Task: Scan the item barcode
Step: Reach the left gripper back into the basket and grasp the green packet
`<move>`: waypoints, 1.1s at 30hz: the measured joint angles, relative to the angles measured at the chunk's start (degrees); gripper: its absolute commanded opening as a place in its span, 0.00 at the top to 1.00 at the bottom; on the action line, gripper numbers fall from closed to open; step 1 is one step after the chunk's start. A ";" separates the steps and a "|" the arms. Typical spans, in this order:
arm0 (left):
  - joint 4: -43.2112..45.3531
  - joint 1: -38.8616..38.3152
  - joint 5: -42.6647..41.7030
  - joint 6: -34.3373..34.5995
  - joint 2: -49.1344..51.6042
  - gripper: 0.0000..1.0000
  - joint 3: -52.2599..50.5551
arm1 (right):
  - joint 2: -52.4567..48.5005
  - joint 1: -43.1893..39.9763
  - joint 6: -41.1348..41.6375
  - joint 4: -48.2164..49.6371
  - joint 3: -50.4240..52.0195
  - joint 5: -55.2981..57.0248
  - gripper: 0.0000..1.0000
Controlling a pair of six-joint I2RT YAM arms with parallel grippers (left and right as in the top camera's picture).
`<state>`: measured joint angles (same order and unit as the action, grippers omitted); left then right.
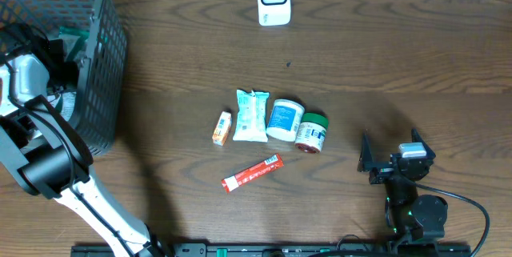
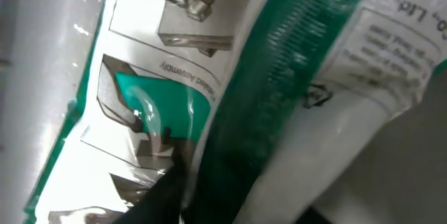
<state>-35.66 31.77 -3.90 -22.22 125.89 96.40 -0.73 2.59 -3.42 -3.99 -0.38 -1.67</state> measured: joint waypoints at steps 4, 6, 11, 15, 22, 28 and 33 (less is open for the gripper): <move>0.35 0.02 0.96 -0.13 0.09 0.93 0.04 | 0.00 0.00 0.00 0.00 0.00 0.00 0.01; 0.33 0.00 1.18 0.48 0.00 0.93 0.04 | 0.00 0.00 0.00 0.02 0.00 0.00 0.01; 0.22 0.00 1.29 3.67 -0.96 0.93 -0.55 | 0.00 0.00 0.00 0.00 0.00 0.00 0.01; -0.61 0.02 2.69 7.06 -3.30 0.93 -2.10 | 0.00 0.00 0.00 0.00 0.00 0.00 0.01; -1.49 0.07 7.56 10.51 -14.10 0.93 -2.91 | -0.02 0.00 0.00 0.00 0.00 0.00 0.01; -2.71 0.04 8.57 12.09 -21.46 0.93 -2.89 | 0.00 0.00 0.00 0.00 0.00 0.00 0.01; -4.17 -0.15 8.66 14.43 -21.40 0.93 -2.91 | 0.00 0.00 0.00 0.00 0.00 0.00 0.01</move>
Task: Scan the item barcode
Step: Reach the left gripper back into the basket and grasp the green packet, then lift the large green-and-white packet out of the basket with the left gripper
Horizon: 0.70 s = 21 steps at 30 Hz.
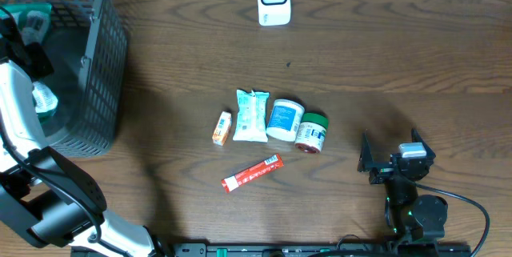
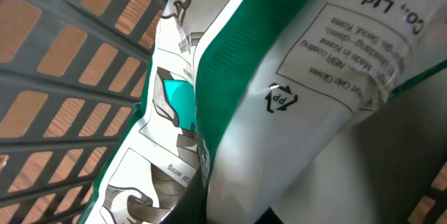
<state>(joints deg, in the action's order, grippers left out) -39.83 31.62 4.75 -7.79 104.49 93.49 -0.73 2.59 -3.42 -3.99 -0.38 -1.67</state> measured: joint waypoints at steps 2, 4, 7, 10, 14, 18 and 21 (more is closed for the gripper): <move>0.28 -0.33 0.72 0.55 -0.31 0.93 0.02 | 0.00 0.00 0.00 0.02 0.00 0.00 0.01; 0.81 -0.96 2.36 0.76 -1.40 0.93 -0.02 | 0.00 0.00 0.00 0.02 0.00 0.00 0.01; 2.80 -2.19 4.81 1.20 -5.66 0.93 -0.09 | 0.00 0.00 0.00 0.02 0.00 0.00 0.01; 5.84 -3.98 6.25 2.10 -13.70 0.93 -0.09 | 0.00 0.00 0.00 0.02 0.00 0.00 0.01; 5.35 -9.38 7.13 4.79 -27.93 0.93 0.42 | 0.00 0.00 0.02 0.00 0.00 0.00 0.01; -0.70 -18.10 7.45 7.87 -37.55 0.93 0.61 | 0.00 0.00 0.00 0.00 0.00 0.00 0.01; -6.45 -25.81 7.19 10.08 -41.75 0.93 0.79 | 0.00 0.00 0.00 0.00 0.00 0.00 0.01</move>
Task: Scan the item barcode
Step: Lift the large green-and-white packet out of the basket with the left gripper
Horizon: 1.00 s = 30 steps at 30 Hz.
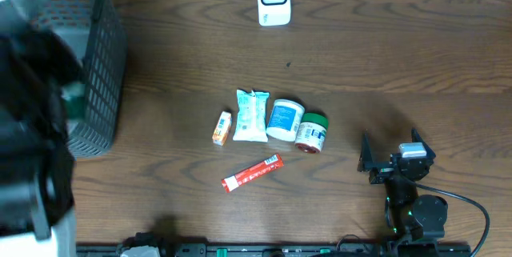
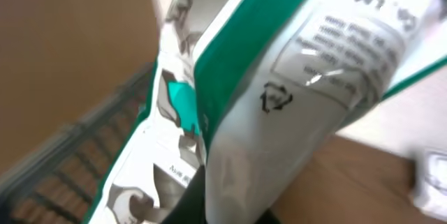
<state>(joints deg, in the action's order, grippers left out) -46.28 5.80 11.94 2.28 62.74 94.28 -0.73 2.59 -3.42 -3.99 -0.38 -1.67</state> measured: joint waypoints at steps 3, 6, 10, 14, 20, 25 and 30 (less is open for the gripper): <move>-6.84 -7.41 0.04 2.73 -1.51 0.93 0.11 | 0.00 0.00 0.00 0.02 0.00 0.00 0.01; -12.24 -12.57 0.00 4.81 -0.28 0.93 0.11 | 0.00 0.00 0.00 0.02 0.00 0.00 0.01; -17.20 -17.18 0.00 6.97 4.00 0.93 0.09 | 0.00 0.00 0.00 0.02 0.00 0.00 0.01; -21.42 -19.69 0.00 8.28 9.92 0.93 -0.04 | 0.00 0.00 0.00 0.02 0.00 0.00 0.01; -24.57 -20.98 0.00 9.81 21.38 0.92 -0.09 | 0.00 0.00 0.00 0.02 0.00 0.00 0.01; -23.52 -21.03 0.00 11.23 30.73 0.93 -0.09 | 0.00 0.00 0.00 0.02 0.00 0.00 0.01; -21.35 -21.03 -2.67 14.27 37.99 0.93 -0.09 | 0.00 0.00 0.00 0.00 0.00 0.00 0.01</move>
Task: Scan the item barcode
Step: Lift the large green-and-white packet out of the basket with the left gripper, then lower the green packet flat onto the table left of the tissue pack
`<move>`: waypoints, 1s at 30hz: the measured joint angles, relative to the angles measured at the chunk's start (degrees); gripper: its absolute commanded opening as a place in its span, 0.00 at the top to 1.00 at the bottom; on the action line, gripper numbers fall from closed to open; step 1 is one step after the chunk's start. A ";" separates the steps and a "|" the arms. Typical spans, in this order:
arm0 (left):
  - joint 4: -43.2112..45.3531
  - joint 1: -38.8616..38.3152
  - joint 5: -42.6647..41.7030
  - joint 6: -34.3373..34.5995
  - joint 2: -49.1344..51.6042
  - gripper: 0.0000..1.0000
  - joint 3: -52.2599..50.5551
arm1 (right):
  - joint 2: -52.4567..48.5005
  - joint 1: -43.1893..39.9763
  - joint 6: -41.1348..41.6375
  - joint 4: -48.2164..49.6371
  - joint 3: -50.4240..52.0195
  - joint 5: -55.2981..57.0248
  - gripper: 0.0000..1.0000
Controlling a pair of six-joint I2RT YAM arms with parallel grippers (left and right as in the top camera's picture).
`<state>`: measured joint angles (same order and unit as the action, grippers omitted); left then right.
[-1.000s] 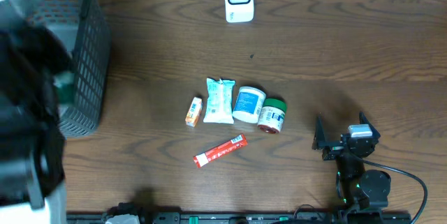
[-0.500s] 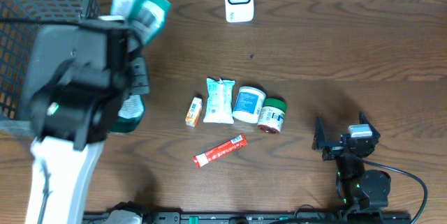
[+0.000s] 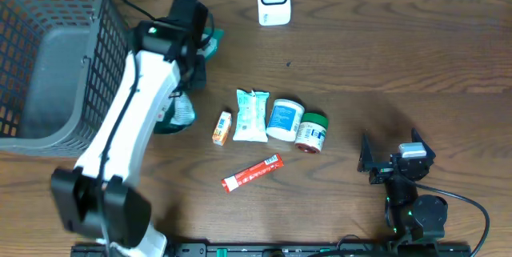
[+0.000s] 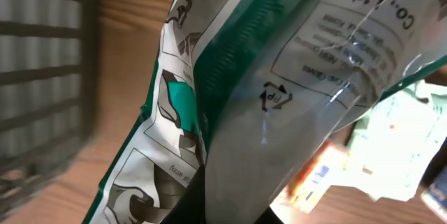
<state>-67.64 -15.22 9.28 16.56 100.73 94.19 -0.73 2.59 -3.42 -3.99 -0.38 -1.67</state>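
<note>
A green-and-white plastic package (image 4: 279, 77) fills the left wrist view, and my left gripper (image 3: 192, 61) is shut on it, with its dark fingers (image 4: 209, 203) at the package's lower edge. In the overhead view the package (image 3: 178, 111) hangs over the table just right of the basket, part of it under the arm. The white scanner stands at the table's far edge. My right gripper (image 3: 390, 159) rests open at the front right, holding nothing.
A grey mesh basket (image 3: 48, 57) takes up the far left. In mid-table lie a small orange box (image 3: 222, 127), a white-green pouch (image 3: 251, 115), a blue-labelled jar (image 3: 285, 120), a green-lidded jar (image 3: 312, 132) and a red bar (image 3: 252, 172).
My left arm was raised high over the basket, close to the overhead camera. It now reaches over the table right of the basket, still holding the package. The right arm has not moved.
My left gripper was shut on the package down inside the basket. Then it held the package higher, by the basket's far-left rim, then up above the basket. Now the package is outside the basket, over the table beside the row of items.
</note>
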 measured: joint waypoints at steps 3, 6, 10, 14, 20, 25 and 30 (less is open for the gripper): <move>1.75 0.00 -1.81 1.11 3.89 0.93 0.00 | 0.00 0.00 0.00 0.00 0.00 0.00 0.01; 2.84 0.00 -2.82 1.68 7.34 0.92 0.00 | 0.00 0.00 0.00 0.02 0.00 0.00 0.01; 6.16 0.22 -3.41 2.14 10.84 0.93 -0.02 | 0.00 0.00 0.00 0.00 0.00 0.00 0.01; 9.42 1.70 -3.72 3.37 11.72 0.93 -0.04 | 0.00 0.00 0.00 0.00 0.00 0.00 0.01; 12.26 5.46 -3.82 4.39 11.72 0.93 -0.26 | 0.00 0.00 0.00 0.00 0.00 0.00 0.01; 18.12 7.54 -3.82 4.55 11.69 0.93 -4.79 | 0.00 0.00 0.00 0.00 0.00 0.00 0.01; 26.32 7.72 -4.96 4.66 11.69 0.93 -11.54 | 0.00 0.00 0.00 0.02 0.00 0.00 0.01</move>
<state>-41.32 -7.51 4.32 21.21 112.42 82.65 -0.73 2.59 -3.42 -3.97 -0.38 -1.67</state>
